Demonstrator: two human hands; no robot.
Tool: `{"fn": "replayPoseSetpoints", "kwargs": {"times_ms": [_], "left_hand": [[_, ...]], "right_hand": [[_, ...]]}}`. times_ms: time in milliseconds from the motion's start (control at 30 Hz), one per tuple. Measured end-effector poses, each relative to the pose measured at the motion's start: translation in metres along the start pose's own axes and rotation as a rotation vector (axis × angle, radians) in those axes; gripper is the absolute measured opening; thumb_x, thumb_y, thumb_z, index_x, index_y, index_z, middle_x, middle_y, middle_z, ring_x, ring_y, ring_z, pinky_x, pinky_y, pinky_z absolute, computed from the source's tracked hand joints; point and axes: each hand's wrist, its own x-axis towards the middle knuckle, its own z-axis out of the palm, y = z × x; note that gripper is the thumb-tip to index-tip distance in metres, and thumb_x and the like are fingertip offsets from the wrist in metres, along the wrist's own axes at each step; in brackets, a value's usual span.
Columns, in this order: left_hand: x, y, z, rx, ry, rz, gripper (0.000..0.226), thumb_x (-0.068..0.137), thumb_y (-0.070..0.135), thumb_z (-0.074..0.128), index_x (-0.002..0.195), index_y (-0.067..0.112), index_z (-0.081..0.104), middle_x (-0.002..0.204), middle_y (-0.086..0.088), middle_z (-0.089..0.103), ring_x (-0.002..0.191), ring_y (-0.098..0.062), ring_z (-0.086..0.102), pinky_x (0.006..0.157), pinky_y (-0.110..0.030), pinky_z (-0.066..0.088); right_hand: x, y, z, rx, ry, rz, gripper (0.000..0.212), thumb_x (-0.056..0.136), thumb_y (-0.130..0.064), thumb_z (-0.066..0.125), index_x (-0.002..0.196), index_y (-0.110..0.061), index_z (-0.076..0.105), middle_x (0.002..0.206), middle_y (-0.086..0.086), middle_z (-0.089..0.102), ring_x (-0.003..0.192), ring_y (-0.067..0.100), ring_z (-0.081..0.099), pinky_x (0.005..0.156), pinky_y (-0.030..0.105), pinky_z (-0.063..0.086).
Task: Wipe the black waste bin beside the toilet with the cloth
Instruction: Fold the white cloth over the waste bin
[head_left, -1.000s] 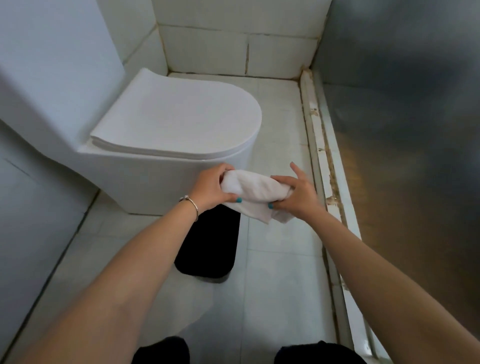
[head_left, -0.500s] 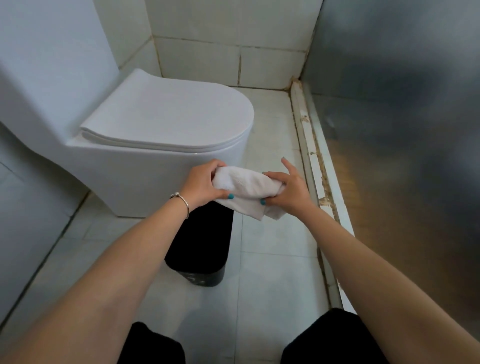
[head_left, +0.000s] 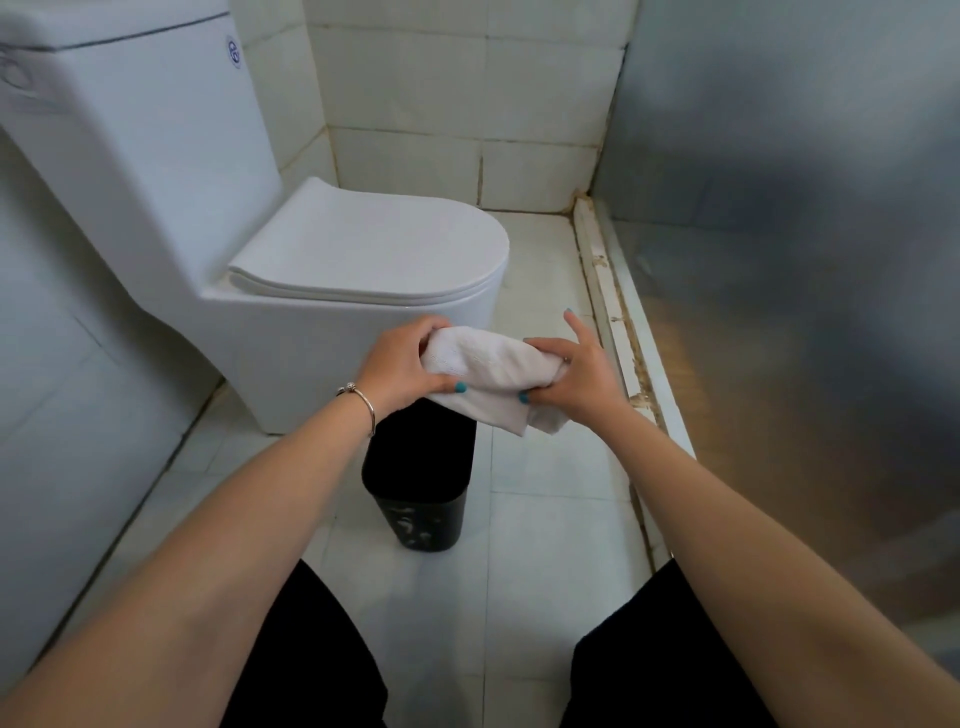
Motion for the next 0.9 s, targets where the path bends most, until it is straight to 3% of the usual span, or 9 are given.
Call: {"fn": "replayPoseSetpoints", "kwargs": {"times_ms": [233, 400, 667, 900], "left_hand": [[-0.031, 0.013, -0.015, 0.018, 0.046, 0.016, 0.065, 0.049, 0.037, 0.090, 0.107, 0.033, 0.060, 0.084, 0.019, 0.060, 0.074, -0.005, 0.056, 0.065, -0.013, 0.037], [-0.049, 0.018, -0.012, 0.022, 0.064, 0.037, 0.066, 0.050, 0.036, 0.090, 0.108, 0.033, 0.060, 0.089, 0.016, 0.062, 0.081, -0.009, 0.059, 0.072, -0.021, 0.043], [-0.058, 0.028, -0.020, -0.014, 0.160, 0.013, 0.067, 0.053, 0.036, 0.088, 0.113, 0.035, 0.058, 0.099, 0.017, 0.062, 0.087, -0.005, 0.057, 0.077, -0.018, 0.041], [-0.073, 0.039, -0.025, -0.042, 0.205, -0.025, 0.067, 0.052, 0.036, 0.088, 0.110, 0.038, 0.057, 0.095, 0.017, 0.061, 0.084, -0.005, 0.056, 0.075, -0.015, 0.039]], "right_hand": [[-0.029, -0.017, -0.003, 0.016, 0.014, -0.015, 0.070, 0.056, -0.018, 0.092, 0.119, -0.035, 0.066, 0.161, -0.005, 0.014, 0.138, 0.017, 0.032, 0.096, 0.020, 0.028], [-0.044, -0.019, -0.005, -0.012, 0.007, -0.021, 0.070, 0.055, -0.019, 0.092, 0.119, -0.035, 0.066, 0.161, -0.004, 0.013, 0.138, 0.018, 0.033, 0.096, 0.020, 0.029], [-0.043, -0.035, -0.015, -0.015, -0.012, -0.031, 0.069, 0.056, -0.019, 0.091, 0.117, -0.038, 0.066, 0.161, 0.002, 0.012, 0.140, 0.020, 0.030, 0.095, 0.021, 0.028], [-0.046, -0.050, -0.028, -0.053, -0.035, -0.069, 0.070, 0.054, -0.019, 0.091, 0.117, -0.037, 0.067, 0.161, 0.001, 0.014, 0.139, 0.022, 0.032, 0.095, 0.022, 0.027]]}}
